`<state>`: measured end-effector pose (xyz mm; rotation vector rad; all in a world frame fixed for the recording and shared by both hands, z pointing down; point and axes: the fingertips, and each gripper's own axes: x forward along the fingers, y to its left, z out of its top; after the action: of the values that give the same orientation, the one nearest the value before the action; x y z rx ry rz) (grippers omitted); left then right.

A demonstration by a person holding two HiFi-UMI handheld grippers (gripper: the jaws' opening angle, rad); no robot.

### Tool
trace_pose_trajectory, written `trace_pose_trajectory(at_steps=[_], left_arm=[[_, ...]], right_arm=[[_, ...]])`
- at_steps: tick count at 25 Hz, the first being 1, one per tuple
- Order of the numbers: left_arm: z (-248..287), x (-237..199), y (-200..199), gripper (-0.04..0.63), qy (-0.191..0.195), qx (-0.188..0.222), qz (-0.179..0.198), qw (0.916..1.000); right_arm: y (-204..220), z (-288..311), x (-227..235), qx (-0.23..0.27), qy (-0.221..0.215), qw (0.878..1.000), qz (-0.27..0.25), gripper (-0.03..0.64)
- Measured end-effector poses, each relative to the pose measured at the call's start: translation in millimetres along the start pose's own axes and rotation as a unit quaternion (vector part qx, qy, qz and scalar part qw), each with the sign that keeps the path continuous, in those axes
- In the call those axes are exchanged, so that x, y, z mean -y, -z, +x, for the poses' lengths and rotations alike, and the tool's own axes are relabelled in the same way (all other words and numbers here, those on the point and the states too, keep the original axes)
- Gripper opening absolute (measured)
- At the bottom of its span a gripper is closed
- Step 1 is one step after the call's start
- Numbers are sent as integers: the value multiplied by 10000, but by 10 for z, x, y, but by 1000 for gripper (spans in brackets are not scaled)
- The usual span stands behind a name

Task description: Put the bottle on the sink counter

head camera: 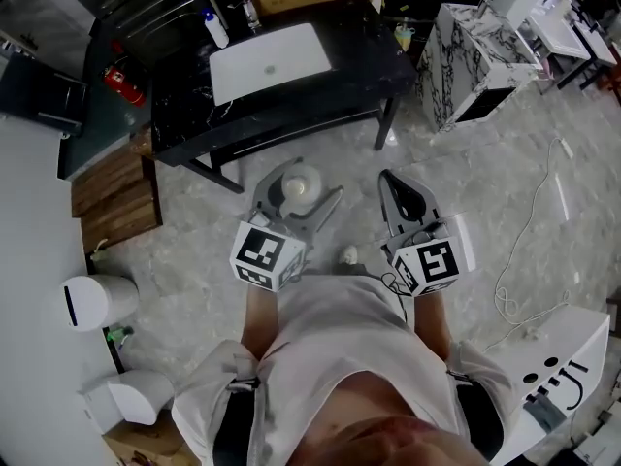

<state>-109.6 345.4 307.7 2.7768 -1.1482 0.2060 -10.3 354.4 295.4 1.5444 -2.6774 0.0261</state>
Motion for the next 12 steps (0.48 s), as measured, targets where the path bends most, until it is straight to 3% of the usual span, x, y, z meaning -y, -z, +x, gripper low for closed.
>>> trace_pose_trajectory(at_steps=[12], left_arm=[[303, -105, -73, 330, -173, -35, -33, 9998]], right_arm=[[-4, 179, 293, -29, -130, 9999, 52, -2]])
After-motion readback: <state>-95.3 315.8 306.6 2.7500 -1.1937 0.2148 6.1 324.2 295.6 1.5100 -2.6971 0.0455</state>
